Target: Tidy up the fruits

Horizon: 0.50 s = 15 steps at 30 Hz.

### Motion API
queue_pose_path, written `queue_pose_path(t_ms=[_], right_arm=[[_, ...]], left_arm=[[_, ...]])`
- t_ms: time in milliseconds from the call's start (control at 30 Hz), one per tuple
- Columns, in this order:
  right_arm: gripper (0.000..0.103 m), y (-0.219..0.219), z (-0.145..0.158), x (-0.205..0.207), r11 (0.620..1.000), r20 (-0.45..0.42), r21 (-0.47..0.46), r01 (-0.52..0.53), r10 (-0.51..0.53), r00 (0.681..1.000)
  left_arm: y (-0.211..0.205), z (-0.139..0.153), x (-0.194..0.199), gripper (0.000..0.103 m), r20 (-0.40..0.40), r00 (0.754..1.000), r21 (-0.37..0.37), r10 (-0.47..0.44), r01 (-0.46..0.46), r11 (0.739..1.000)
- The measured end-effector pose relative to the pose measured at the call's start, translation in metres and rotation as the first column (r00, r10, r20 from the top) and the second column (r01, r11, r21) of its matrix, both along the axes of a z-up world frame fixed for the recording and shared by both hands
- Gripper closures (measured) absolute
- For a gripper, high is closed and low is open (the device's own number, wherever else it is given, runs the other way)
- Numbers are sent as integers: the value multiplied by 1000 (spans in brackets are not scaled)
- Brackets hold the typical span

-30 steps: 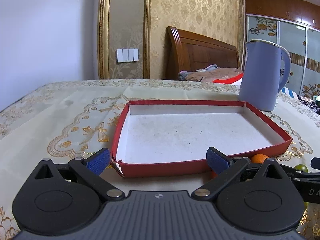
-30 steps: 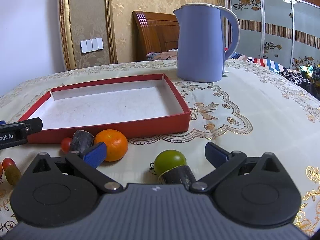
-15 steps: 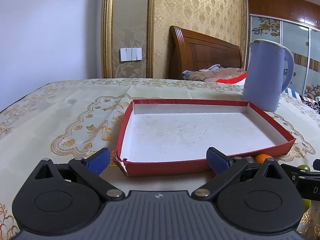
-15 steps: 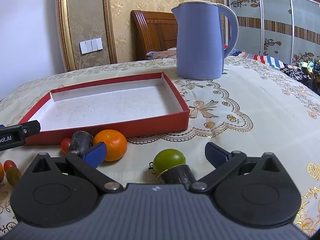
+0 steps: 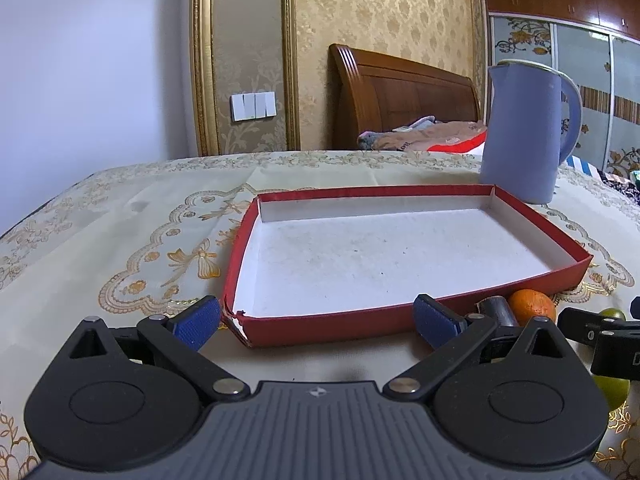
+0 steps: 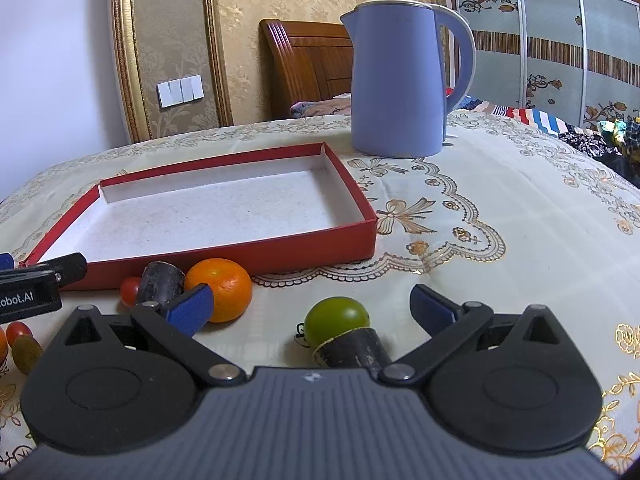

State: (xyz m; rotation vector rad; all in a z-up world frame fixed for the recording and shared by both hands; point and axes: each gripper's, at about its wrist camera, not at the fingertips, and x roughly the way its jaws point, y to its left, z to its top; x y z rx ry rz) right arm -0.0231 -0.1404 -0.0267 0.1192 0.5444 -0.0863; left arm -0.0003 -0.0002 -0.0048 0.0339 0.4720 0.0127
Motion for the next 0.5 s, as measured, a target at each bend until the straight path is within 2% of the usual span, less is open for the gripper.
queue_pose_path(t_ms=[500], right_arm=[[0,0,-1,1,1000,-10,4,1,-1,1000]], left_arm=[[1,-1,3,0,-22,1000,2,-6,6,1000]])
